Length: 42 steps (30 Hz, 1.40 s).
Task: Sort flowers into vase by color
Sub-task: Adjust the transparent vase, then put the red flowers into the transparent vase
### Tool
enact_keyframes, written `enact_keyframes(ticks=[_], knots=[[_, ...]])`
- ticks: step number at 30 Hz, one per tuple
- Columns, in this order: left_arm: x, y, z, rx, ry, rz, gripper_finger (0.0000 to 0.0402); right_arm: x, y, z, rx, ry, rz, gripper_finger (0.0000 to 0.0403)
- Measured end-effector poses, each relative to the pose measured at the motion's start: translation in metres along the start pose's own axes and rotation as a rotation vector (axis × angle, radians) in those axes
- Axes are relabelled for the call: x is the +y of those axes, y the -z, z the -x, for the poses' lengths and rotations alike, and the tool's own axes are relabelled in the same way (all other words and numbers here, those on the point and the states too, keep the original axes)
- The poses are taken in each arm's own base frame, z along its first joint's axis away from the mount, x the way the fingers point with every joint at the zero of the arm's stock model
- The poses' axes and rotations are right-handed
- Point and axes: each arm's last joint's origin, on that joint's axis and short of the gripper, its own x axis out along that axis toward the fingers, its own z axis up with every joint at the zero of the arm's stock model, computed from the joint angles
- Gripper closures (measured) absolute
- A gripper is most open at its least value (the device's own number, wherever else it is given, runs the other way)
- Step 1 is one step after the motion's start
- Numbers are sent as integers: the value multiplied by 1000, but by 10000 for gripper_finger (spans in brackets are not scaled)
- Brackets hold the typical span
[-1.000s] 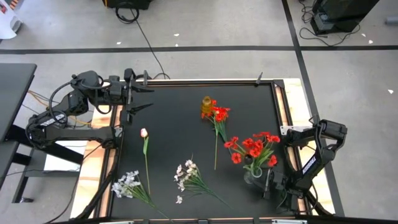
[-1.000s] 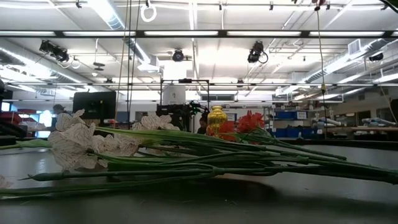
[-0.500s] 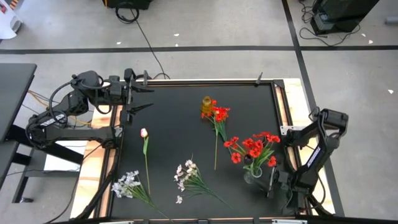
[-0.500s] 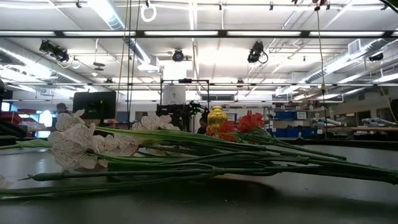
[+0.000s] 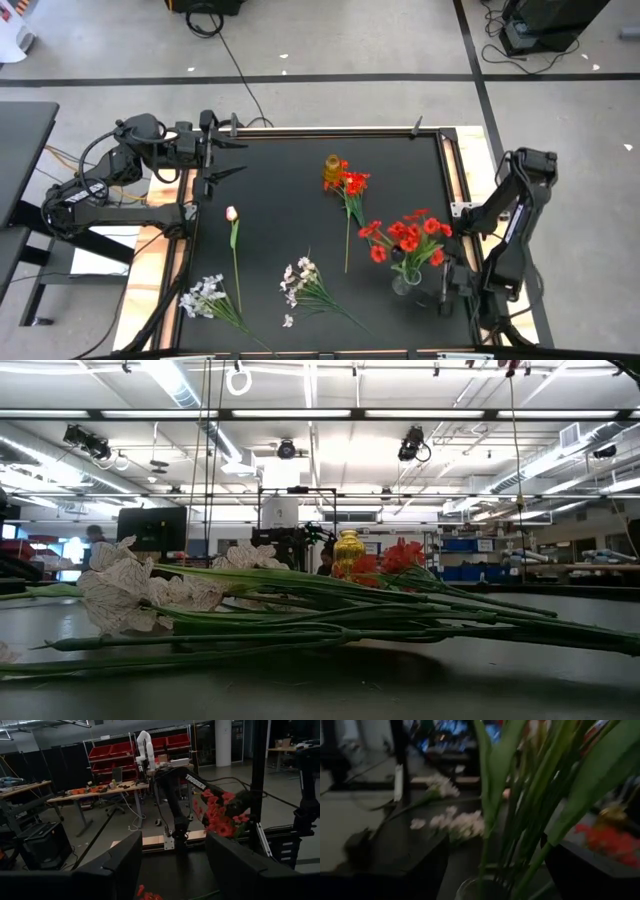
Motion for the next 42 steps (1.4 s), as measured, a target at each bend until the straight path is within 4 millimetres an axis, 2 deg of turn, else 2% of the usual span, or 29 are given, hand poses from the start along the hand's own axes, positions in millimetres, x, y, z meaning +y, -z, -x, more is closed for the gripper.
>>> enact_keyframes(ticks=[5, 11, 16, 21, 29, 35, 42], knots=[[0, 0, 0, 0, 0, 0, 177, -6, -12, 4, 159, -126, -28, 82], [0, 0, 0, 0, 0, 0, 177, -17, -28, 9, 261, -240, -82, 82], [0, 0, 0, 0, 0, 0, 177, -40, -36, 12, 319, -241, -83, 85], [0, 0, 0, 0, 0, 0, 177, -65, -35, 13, 462, -210, -92, 92], [0, 0, 0, 0, 0, 0, 177, -83, -40, 15, 681, -283, -181, 107], [0, 0, 0, 0, 0, 0, 177, -101, -79, 20, 678, -306, -307, 134], [0, 0, 0, 0, 0, 0, 177, -138, -146, 35, 580, -354, -364, 163]])
